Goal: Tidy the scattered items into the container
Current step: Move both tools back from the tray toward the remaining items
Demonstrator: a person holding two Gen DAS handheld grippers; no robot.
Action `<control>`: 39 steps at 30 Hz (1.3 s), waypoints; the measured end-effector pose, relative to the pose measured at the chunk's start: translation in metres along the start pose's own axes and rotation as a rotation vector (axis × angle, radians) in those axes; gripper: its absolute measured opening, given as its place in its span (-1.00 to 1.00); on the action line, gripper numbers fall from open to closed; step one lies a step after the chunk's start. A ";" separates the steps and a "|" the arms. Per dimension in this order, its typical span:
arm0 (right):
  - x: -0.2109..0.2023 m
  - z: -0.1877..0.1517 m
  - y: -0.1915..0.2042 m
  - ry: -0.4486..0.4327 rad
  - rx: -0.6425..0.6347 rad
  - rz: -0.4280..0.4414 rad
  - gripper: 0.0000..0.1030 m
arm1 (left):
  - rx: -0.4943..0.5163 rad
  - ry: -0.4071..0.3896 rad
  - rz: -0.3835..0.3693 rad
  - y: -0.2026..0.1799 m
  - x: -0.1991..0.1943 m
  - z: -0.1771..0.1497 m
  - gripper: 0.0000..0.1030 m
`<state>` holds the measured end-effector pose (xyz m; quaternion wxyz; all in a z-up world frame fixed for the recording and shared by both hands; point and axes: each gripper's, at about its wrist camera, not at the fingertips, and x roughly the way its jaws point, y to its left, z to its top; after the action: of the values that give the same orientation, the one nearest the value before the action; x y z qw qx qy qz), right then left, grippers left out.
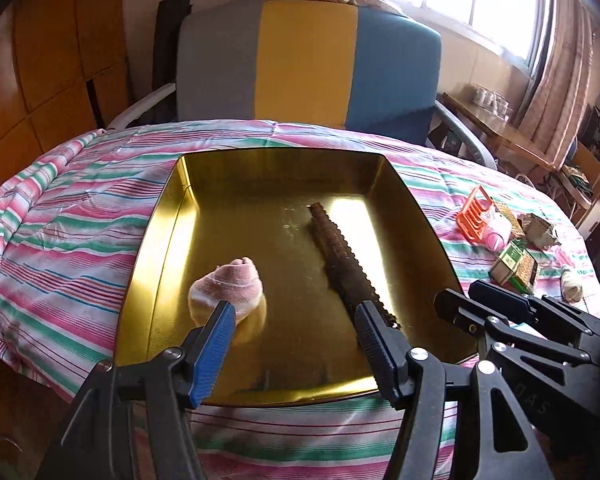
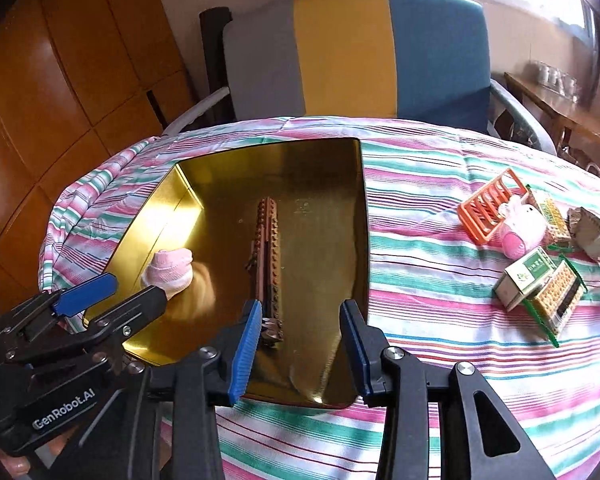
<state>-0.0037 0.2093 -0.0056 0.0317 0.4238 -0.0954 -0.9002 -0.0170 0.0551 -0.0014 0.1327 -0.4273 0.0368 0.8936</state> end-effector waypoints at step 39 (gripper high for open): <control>0.018 0.039 -0.259 0.113 0.263 -0.271 0.11 | 0.387 0.118 -0.346 -0.158 0.017 -0.045 0.25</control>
<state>-0.0393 0.4663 -0.0461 -0.1400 0.4833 -0.1525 -0.8506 0.0494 0.2023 -0.0359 0.3606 -0.4452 0.1411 0.8073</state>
